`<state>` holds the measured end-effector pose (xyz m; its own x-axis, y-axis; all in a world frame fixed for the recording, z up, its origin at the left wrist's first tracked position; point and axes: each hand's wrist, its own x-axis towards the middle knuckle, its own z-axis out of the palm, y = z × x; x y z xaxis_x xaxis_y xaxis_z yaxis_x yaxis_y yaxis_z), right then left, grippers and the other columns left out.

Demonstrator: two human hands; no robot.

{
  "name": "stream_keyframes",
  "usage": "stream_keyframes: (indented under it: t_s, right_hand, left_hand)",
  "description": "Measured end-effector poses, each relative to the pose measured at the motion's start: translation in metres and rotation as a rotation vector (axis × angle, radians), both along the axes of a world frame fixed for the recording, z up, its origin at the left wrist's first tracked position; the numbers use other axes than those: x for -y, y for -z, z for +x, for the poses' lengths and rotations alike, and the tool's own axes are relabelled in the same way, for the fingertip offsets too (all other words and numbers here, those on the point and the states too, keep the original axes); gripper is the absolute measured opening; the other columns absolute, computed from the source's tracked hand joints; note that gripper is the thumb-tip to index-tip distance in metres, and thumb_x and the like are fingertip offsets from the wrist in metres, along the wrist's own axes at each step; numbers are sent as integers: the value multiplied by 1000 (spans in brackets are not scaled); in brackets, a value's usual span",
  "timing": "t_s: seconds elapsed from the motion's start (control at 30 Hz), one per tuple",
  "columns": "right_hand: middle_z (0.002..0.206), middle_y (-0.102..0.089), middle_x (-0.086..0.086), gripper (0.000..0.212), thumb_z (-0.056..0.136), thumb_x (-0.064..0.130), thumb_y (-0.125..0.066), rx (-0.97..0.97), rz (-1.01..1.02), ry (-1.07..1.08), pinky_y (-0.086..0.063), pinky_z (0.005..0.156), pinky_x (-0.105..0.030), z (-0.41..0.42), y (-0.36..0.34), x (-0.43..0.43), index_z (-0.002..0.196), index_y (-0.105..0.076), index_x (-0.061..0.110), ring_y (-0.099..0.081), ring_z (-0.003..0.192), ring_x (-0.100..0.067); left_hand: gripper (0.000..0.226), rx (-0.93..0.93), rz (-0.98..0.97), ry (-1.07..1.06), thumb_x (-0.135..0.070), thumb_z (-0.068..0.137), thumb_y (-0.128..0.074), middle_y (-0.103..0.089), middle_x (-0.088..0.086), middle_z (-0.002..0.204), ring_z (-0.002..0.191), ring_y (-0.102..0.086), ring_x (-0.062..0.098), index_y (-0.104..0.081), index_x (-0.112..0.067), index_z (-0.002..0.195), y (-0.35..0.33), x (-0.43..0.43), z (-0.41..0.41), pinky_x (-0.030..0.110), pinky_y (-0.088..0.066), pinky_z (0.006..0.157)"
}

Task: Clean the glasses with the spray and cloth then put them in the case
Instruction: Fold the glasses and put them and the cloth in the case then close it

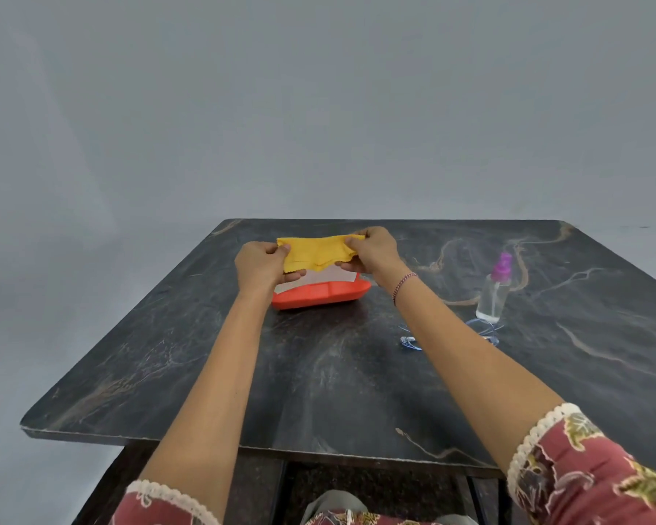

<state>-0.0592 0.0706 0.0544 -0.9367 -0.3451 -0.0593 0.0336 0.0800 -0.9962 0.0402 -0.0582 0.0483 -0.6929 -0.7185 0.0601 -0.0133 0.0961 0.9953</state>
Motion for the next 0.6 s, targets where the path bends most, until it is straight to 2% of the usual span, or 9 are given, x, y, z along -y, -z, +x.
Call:
stream_keyframes:
  t_s: [0.07,0.17,0.27,0.37,0.47,0.53,0.6]
  right_hand:
    - [111,-56,-26,10,88,-1,-57,-26,83,2,-52,39,-24,-6,6,2,84,-53,7,-62,56,-25]
    - [100,-57,-15,18,82,4,-68,-192,347,-44,-53,55,-25,-13,15,-3,96,-57,7,-55,61,-15]
    - [100,-50,-6,35,79,10,-73,-295,460,-83,-44,55,-19,-11,22,-11,110,-58,5,-53,79,-16]
    - [101,-48,-5,36,78,9,-73,-310,471,-122,-44,52,-19,-9,27,-18,110,-57,5,-52,82,-17]
    - [97,-52,-6,30,77,6,-73,-323,513,-163,-43,50,-19,-9,32,-22,102,-58,9,-51,70,-15]
    - [94,-55,-8,26,77,3,-72,-327,528,-171,-48,53,-25,-9,36,-23,94,-55,12,-52,59,-13]
    - [95,-58,-10,24,78,2,-69,-341,549,-164,-54,60,-32,-7,40,-24,93,-54,12,-56,59,-17]
  left_hand:
    - [15,67,-19,-3,-3,90,-58,-49,10,62,34,-59,15,-58,0,75,2,5,-4,30,-58,52]
    - [22,155,-47,-17,1,84,-65,-55,16,71,33,-58,13,-56,-2,64,12,12,-5,32,-58,51]
    - [10,191,-22,-24,2,80,-69,-59,21,88,36,-60,14,-60,2,75,22,16,-1,24,-54,41]
    - [10,221,-82,-39,-1,78,-72,-62,17,97,42,-61,13,-63,0,83,31,18,3,29,-58,53]
    - [12,261,-152,-51,-4,78,-74,-65,11,91,36,-56,4,-65,-3,86,39,16,9,27,-58,60]
    - [14,267,-162,-55,-5,78,-74,-64,5,82,39,-56,7,-66,-2,89,44,14,14,25,-56,60]
    - [14,258,-167,-69,-5,78,-73,-61,-1,73,40,-57,7,-67,-2,90,47,12,19,25,-55,63]
